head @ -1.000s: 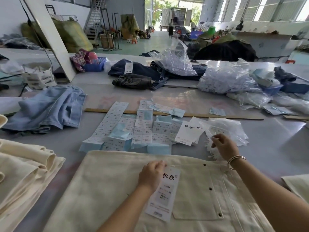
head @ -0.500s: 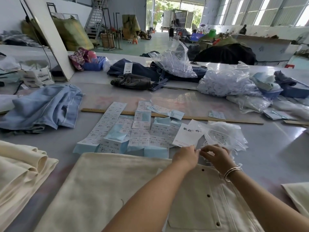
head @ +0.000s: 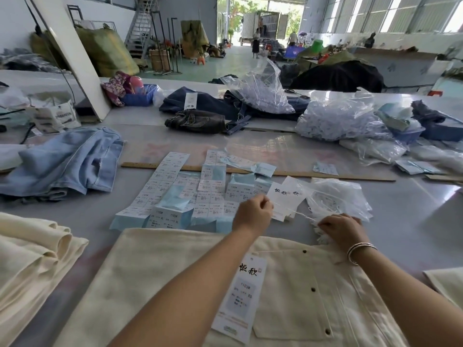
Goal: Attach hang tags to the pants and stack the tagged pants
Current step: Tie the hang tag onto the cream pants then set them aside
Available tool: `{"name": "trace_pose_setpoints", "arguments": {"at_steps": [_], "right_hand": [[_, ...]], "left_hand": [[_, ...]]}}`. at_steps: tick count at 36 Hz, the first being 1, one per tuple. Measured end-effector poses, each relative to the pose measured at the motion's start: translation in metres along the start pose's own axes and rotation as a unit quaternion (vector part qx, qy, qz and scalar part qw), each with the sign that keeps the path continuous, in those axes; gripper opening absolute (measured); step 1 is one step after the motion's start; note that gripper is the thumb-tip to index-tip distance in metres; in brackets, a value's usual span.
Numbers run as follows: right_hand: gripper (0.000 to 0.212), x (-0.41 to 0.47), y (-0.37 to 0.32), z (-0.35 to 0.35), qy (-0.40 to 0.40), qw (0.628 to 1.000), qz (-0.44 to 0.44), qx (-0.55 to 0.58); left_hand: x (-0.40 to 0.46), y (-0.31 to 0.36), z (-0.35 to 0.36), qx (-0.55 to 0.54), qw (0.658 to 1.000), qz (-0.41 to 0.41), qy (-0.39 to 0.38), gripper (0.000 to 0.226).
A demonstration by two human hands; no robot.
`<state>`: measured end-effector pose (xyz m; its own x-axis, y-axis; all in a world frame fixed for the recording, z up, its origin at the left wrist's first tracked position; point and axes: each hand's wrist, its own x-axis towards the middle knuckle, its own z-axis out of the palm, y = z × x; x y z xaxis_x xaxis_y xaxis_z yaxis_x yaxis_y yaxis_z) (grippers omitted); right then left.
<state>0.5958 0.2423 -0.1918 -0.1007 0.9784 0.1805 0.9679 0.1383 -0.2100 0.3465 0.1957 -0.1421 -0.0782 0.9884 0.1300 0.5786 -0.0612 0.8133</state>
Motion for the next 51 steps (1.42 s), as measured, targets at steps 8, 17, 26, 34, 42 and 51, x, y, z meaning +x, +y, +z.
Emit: {"name": "trace_pose_setpoints", "arguments": {"at_steps": [8, 17, 26, 34, 42, 51], "right_hand": [[0.027, -0.032, -0.048, -0.021, 0.117, 0.976, 0.015, 0.185], [0.054, -0.131, -0.204, -0.014, -0.280, 0.540, 0.229, 0.760], [0.024, -0.124, -0.209, -0.006, -0.146, 0.405, 0.359, 0.828], [0.017, -0.118, -0.189, -0.021, -0.097, 0.440, 0.314, 0.836], [0.016, -0.107, -0.167, -0.030, 0.050, 0.686, 0.219, 0.692], [0.016, -0.108, -0.154, -0.008, 0.097, 0.835, 0.135, 0.525]], "left_hand": [[-0.024, -0.017, -0.073, 0.075, 0.995, 0.060, -0.037, 0.016], [-0.100, -0.029, -0.080, 0.072, 0.982, 0.174, 0.025, 0.012], [-0.171, -0.071, -0.057, 0.091, 0.987, 0.127, 0.034, 0.015], [-0.178, -0.081, -0.047, 0.127, 0.986, 0.106, -0.002, 0.021], [-0.154, -0.072, -0.030, 0.189, 0.981, 0.046, -0.006, 0.044], [-0.136, -0.053, 0.007, 0.244, 0.970, 0.014, -0.016, 0.062]]}}
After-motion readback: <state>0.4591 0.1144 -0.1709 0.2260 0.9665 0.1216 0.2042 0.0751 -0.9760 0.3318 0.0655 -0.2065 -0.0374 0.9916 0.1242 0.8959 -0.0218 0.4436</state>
